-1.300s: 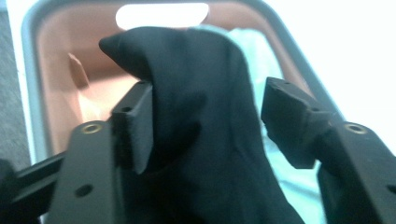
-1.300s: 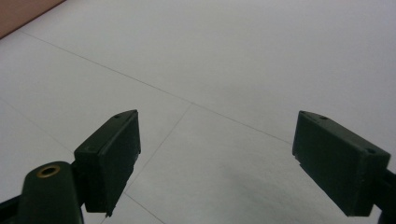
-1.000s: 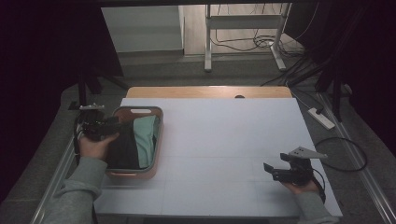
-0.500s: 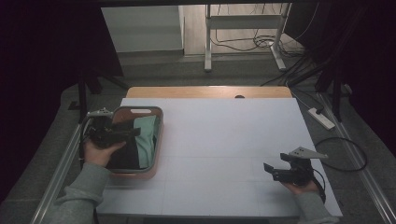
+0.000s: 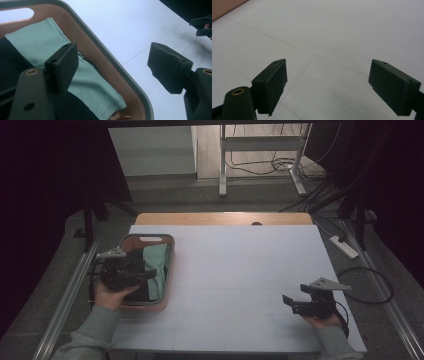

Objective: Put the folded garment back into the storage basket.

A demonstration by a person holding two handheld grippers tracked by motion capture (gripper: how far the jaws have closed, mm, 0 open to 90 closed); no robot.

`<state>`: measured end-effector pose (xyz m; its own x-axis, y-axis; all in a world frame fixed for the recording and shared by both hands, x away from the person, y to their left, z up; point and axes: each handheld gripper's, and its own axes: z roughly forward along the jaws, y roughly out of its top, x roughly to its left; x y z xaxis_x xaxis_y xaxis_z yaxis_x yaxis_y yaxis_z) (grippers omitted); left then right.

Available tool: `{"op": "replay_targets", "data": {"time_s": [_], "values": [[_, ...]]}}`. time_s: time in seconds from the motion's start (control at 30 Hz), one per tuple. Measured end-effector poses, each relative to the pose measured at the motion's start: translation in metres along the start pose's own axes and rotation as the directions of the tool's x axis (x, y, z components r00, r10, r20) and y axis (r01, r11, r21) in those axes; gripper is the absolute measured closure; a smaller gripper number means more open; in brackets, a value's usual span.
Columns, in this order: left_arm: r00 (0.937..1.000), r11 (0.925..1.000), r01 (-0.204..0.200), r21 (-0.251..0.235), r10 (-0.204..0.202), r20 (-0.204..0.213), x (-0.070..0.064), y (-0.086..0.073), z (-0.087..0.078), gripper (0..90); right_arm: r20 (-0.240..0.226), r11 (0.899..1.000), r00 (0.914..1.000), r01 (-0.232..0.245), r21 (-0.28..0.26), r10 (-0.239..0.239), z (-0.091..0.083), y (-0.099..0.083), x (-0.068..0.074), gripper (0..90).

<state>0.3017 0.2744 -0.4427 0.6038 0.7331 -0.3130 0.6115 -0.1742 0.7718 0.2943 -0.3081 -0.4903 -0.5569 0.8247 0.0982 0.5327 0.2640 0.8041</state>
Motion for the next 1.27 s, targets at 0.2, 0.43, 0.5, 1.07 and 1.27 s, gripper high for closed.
{"op": "replay_targets", "data": {"time_s": [0.2,0.43,0.5,1.07,1.27], "values": [[0.9998,1.0,-0.009,0.004,0.009,0.015,-0.007,-0.012,0.002,24.1,0.0,1.0,1.0,0.0,0.002,0.0,0.0,0.0,0.0,15.8],[0.9985,0.9999,-0.017,-0.003,0.017,0.053,-0.018,-0.023,0.006,23.3,-0.002,1.0,1.0,0.002,0.002,-0.002,0.0,0.0,0.0,15.8],[0.9981,0.9997,-0.022,-0.005,0.022,0.058,-0.022,-0.026,0.007,23.3,-0.002,1.0,1.0,0.001,0.002,-0.001,0.0,0.0,0.0,15.8],[0.997,0.9987,-0.049,-0.014,0.049,0.06,-0.031,-0.029,0.01,23.0,-0.006,1.0,1.0,0.003,-0.004,-0.003,-0.001,0.0,0.0,15.8],[0.9971,0.9987,-0.05,-0.009,0.05,0.058,-0.031,-0.03,0.01,22.9,-0.005,1.0,1.0,0.006,-0.007,-0.006,-0.001,0.0,0.0,15.8]]}}
